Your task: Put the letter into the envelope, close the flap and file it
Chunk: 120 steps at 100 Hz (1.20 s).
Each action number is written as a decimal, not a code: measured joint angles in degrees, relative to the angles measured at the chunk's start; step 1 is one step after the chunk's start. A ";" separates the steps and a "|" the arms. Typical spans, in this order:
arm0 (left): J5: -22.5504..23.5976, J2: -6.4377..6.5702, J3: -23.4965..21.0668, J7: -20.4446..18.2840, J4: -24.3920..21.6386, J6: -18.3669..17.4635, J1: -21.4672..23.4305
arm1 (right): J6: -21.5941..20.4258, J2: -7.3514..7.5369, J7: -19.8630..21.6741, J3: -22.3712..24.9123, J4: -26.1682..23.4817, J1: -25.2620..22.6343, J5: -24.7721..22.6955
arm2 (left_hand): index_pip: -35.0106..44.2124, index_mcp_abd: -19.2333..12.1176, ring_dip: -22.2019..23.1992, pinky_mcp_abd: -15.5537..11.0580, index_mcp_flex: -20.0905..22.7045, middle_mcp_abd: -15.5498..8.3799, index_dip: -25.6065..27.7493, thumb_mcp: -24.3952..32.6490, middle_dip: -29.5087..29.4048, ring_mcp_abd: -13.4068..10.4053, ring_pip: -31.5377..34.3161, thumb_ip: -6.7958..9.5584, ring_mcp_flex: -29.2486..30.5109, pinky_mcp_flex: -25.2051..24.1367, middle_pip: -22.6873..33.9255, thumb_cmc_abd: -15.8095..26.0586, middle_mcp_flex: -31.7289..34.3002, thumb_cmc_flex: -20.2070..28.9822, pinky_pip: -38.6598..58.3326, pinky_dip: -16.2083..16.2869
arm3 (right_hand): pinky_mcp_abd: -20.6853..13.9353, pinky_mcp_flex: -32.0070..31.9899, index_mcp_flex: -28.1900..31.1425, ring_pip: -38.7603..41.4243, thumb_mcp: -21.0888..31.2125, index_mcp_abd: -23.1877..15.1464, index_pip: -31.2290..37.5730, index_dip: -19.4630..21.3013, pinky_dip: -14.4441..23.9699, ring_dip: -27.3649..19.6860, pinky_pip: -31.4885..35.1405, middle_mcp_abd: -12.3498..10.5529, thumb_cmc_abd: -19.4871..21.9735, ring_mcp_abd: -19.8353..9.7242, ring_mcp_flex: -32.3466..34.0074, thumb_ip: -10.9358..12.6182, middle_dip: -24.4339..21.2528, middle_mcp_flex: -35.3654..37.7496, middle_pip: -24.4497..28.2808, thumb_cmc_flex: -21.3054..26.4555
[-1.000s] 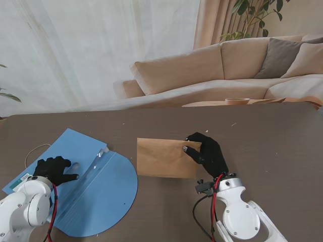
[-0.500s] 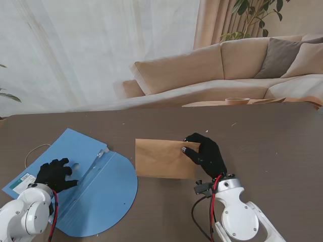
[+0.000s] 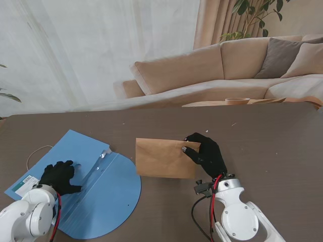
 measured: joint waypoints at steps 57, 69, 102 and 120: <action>2.93 -0.09 0.82 2.30 0.82 -0.02 -0.40 | 0.08 -0.01 0.28 -0.15 0.37 0.49 0.49 | 7.57 -2.80 4.00 0.00 -4.78 -0.03 11.98 3.90 14.69 0.04 0.72 -1.23 0.01 0.04 0.13 -3.63 0.04 2.93 0.31 0.09 | 0.00 -0.15 0.00 0.01 0.00 0.00 0.00 0.03 0.00 0.00 0.00 0.00 0.00 0.00 0.00 0.00 0.00 0.00 0.00 0.00; 2.65 -0.11 0.75 2.61 0.81 -0.09 -0.40 | 0.08 -0.01 0.29 -0.15 0.37 0.50 0.57 | 7.03 -2.80 4.72 0.00 -4.79 -0.02 11.92 3.92 15.38 0.29 0.74 -1.18 0.01 0.01 0.13 -3.61 0.02 3.14 0.51 0.84 | 0.00 -0.15 0.00 0.01 0.00 0.00 0.00 0.03 0.00 0.00 0.00 0.00 0.00 0.01 0.00 0.00 0.00 0.00 0.00 0.00; 2.29 -0.19 0.36 2.94 0.50 -0.24 -0.29 | 0.00 -0.01 0.40 -0.14 0.38 0.53 0.84 | 1.45 -2.78 6.14 0.00 -4.78 -0.02 6.17 3.99 13.97 0.31 0.79 -0.03 0.01 -0.02 0.13 -1.39 0.15 4.27 0.52 0.91 | 0.00 -0.15 0.00 0.01 0.00 0.00 0.00 0.03 0.00 0.01 0.00 0.00 0.00 0.01 0.00 0.00 0.00 0.00 0.01 0.00; 2.77 -0.20 0.36 2.95 0.45 -0.21 -0.28 | -0.07 -0.01 0.57 -0.13 0.38 0.53 1.05 | -7.69 -2.96 6.15 0.00 -3.77 -0.03 -4.20 4.05 8.90 0.31 0.79 0.60 0.01 -0.02 0.13 0.00 0.51 5.03 0.52 0.90 | 0.00 -0.15 0.00 0.01 0.00 0.00 0.00 0.04 0.01 0.01 0.00 0.00 0.00 0.01 0.00 0.00 0.00 -0.01 0.01 0.00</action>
